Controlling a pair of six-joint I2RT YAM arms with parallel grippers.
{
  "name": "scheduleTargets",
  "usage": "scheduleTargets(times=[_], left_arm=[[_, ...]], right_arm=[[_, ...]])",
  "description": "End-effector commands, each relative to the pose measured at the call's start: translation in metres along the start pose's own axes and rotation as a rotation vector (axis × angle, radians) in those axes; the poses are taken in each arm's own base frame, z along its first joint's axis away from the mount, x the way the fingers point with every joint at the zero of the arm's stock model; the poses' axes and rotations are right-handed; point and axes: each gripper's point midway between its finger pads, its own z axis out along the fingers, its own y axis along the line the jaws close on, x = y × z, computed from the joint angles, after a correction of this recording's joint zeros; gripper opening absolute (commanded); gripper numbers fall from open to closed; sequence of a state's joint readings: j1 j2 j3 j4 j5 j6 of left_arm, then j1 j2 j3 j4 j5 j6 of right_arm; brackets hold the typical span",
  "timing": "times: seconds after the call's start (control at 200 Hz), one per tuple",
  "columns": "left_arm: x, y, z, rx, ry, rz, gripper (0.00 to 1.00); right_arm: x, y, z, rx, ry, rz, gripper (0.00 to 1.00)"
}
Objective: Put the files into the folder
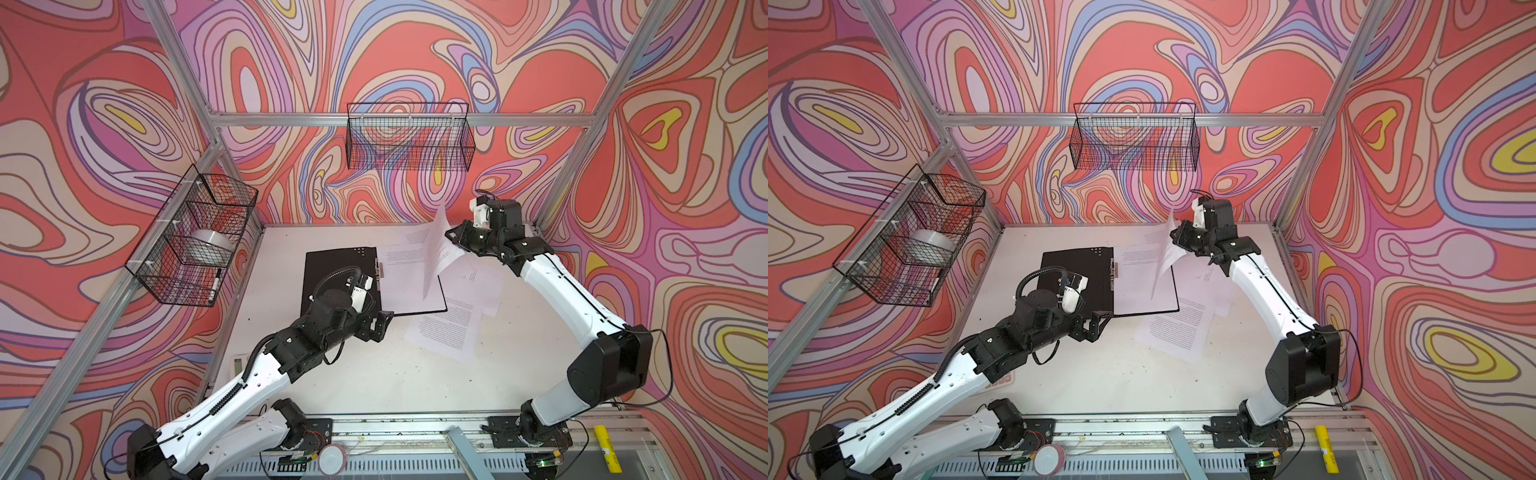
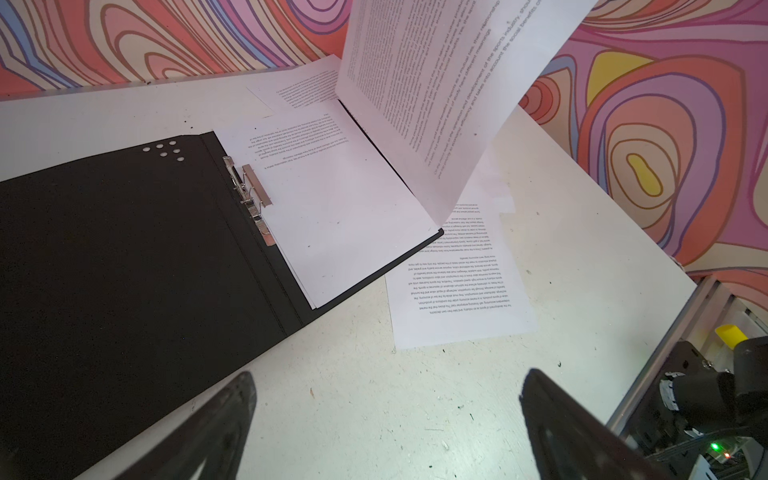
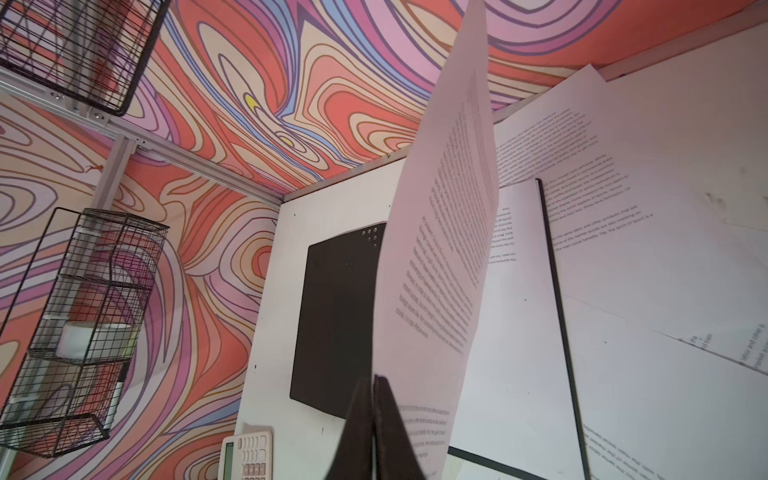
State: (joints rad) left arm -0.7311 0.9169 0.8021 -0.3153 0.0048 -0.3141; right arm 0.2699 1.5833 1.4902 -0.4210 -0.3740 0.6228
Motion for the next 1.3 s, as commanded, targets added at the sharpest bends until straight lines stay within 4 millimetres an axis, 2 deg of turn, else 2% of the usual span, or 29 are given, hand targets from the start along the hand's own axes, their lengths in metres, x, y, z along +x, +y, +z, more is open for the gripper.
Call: scheduleTargets(times=[0.0,0.325,0.396,0.426,0.496,0.576,0.741,1.292], left_arm=[[-0.003,0.000,0.000,0.008,-0.008,0.009,1.00],[-0.001,-0.001,0.001,0.016,-0.004,0.002,1.00],[-0.002,-0.001,0.001,0.015,-0.005,-0.001,1.00],[-0.002,-0.001,0.001,0.018,-0.002,-0.003,1.00],[-0.002,0.000,0.001,0.020,-0.004,-0.009,1.00],[0.000,0.001,0.003,0.016,0.004,-0.011,1.00],[0.002,0.000,0.006,0.024,0.018,-0.025,1.00],[0.002,0.002,0.011,0.041,0.048,-0.076,1.00]], right_arm=[[0.003,-0.017,0.011,0.040,-0.013,0.008,0.00],[0.048,-0.131,0.063,0.274,0.006,0.130,0.00],[0.057,-0.148,0.072,0.299,-0.004,0.154,0.00],[0.068,-0.162,0.083,0.317,0.015,0.172,0.00],[0.081,-0.174,0.093,0.323,0.040,0.201,0.00],[0.093,-0.180,0.101,0.312,0.056,0.231,0.00],[0.106,-0.186,0.101,0.321,0.061,0.255,0.00],[0.123,-0.173,0.119,0.301,0.076,0.289,0.00]])
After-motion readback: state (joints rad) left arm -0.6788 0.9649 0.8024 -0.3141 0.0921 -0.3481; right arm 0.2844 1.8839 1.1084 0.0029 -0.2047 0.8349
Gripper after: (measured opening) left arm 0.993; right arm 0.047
